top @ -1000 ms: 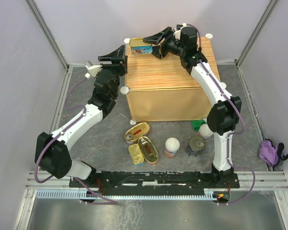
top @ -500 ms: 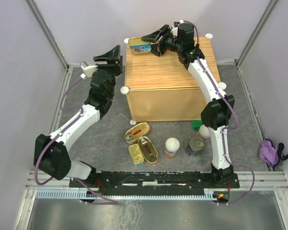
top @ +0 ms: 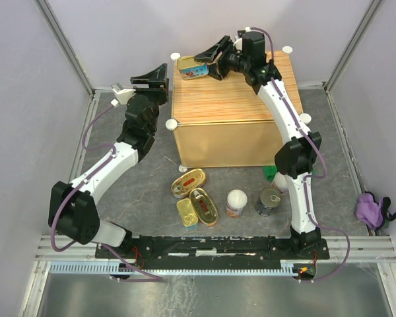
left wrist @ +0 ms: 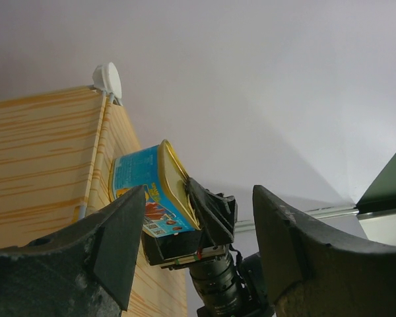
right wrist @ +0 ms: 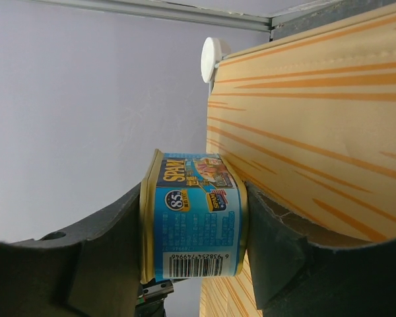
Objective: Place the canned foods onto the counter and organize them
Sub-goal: Place the canned food on the counter.
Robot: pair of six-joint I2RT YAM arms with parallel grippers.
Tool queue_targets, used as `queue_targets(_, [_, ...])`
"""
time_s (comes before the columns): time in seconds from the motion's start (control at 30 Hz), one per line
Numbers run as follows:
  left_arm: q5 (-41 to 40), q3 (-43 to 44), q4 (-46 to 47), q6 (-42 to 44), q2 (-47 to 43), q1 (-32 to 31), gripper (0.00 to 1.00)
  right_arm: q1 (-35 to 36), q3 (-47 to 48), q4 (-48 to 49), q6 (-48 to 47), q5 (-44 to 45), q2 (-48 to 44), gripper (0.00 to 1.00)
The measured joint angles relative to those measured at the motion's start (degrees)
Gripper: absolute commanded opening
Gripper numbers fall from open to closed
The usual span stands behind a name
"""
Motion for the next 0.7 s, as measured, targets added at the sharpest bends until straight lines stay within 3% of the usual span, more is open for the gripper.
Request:
queue_targets(0.1, [0.3, 0.0, 0.0, 0.0, 0.5, 0.3, 0.72, 0.2, 0.7, -0.9, -1.1, 0.5, 0.0, 0.76])
queue_targets(0.13, [0.3, 0.0, 0.0, 0.0, 0.6, 0.3, 0.71, 0.2, 0.9, -1.1, -1.5, 0.6, 0.0, 0.96])
queue_targets(0.17, [0.4, 0.1, 0.0, 0.0, 0.6, 0.4, 0.71, 0.3, 1.0, -1.1, -1.6, 0.6, 0.0, 1.0])
queue_targets(0.7, [2.0, 1.0, 0.1, 0.4, 1.2, 1.2, 0.71, 0.4, 3.8, -3.6, -5.8, 3.3, 0.0, 0.99])
